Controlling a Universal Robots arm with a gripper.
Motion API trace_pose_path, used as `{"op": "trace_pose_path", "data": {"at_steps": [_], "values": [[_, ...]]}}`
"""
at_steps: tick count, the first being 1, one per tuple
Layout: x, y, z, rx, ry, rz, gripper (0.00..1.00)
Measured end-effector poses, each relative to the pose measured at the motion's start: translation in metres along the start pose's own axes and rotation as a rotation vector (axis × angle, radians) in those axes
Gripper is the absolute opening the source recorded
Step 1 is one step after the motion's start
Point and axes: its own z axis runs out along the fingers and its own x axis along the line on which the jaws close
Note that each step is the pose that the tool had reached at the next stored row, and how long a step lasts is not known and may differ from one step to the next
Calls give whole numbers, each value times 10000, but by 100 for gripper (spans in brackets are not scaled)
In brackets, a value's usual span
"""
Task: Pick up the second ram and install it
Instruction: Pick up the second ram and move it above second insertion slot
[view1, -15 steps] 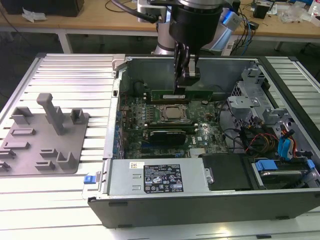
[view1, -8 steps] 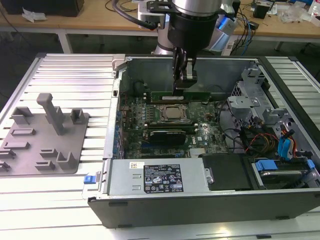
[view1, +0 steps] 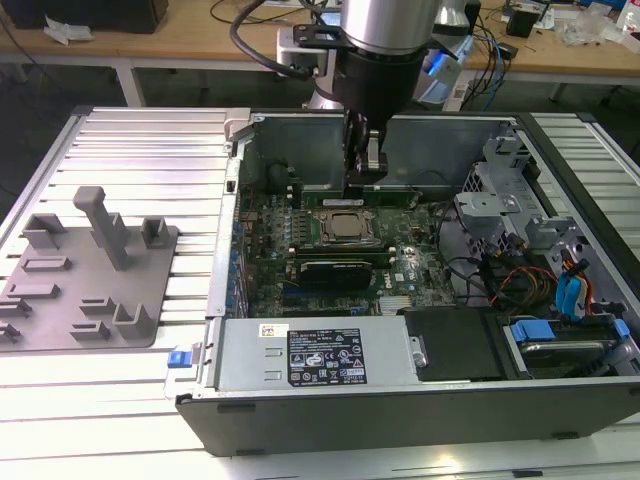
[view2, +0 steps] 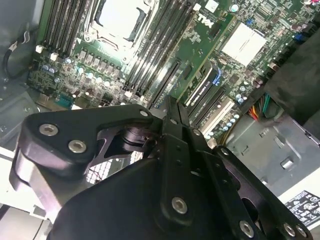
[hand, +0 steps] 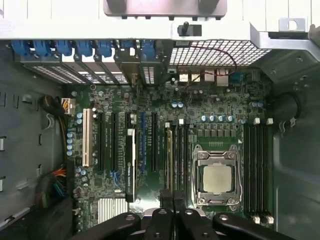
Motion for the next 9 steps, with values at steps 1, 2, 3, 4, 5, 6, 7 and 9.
{"op": "trace_pose_path", "data": {"at_steps": [1, 2, 3, 4, 5, 6, 7, 9], "values": [[-8, -1, 16, -1, 2, 1, 9], [-12, -1, 27, 0, 1, 0, 9], [-20, -2, 51, -1, 3, 0, 9], [-27, -3, 87, 0, 2, 0, 9], [-31, -4, 115, 0, 2, 0, 9], [-32, -6, 150, -1, 2, 0, 9], [-32, -7, 194, 0, 2, 0, 9], [-39, -9, 263, -1, 3, 3, 9]]}}
